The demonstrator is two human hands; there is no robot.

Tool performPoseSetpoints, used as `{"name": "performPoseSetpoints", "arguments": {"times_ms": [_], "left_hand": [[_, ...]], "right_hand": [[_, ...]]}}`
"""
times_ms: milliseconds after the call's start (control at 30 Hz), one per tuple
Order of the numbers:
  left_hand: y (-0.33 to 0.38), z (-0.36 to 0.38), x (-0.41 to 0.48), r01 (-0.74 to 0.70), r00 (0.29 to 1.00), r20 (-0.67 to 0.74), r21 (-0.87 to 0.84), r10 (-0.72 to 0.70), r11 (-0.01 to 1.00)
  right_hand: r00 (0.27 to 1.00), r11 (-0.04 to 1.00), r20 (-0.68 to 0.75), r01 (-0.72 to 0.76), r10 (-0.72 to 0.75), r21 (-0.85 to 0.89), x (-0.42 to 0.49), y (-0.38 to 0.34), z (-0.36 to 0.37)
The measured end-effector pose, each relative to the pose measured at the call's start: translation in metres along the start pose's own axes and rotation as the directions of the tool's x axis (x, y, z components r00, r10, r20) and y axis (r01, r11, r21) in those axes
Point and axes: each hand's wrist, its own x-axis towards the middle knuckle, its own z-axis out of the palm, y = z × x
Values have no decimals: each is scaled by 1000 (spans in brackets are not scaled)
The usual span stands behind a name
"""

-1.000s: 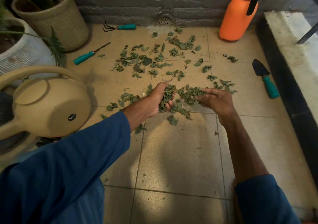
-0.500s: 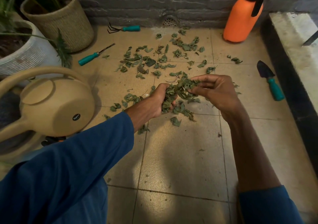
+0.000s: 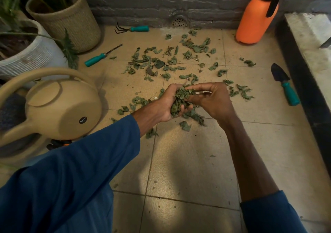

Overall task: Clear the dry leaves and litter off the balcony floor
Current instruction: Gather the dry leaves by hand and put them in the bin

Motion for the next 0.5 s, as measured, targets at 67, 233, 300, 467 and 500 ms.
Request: {"name": "performPoseSetpoints", "arguments": {"times_ms": [67, 233, 300, 467, 500], "left_hand": [[0, 0, -3, 2, 1000, 30, 12, -3, 1000], [3, 2, -8, -38, 996, 81, 35, 35, 999], [3, 3, -10, -45, 995, 89, 37, 42, 998], [1, -1, -6, -65, 996, 68, 58, 61, 996], [1, -2, -4, -70, 996, 61, 65, 66, 995]], "right_hand": [[1000, 1000, 0, -16, 16, 2, -1, 0, 0], [1000, 1000, -9, -25, 25, -17, 0, -2, 1], [999, 999, -38, -37, 36, -35, 2, -1, 2], [999, 997, 4, -53, 53, -48, 4, 3, 2], [999, 998, 17, -36, 37, -57, 3, 3, 2]]}}
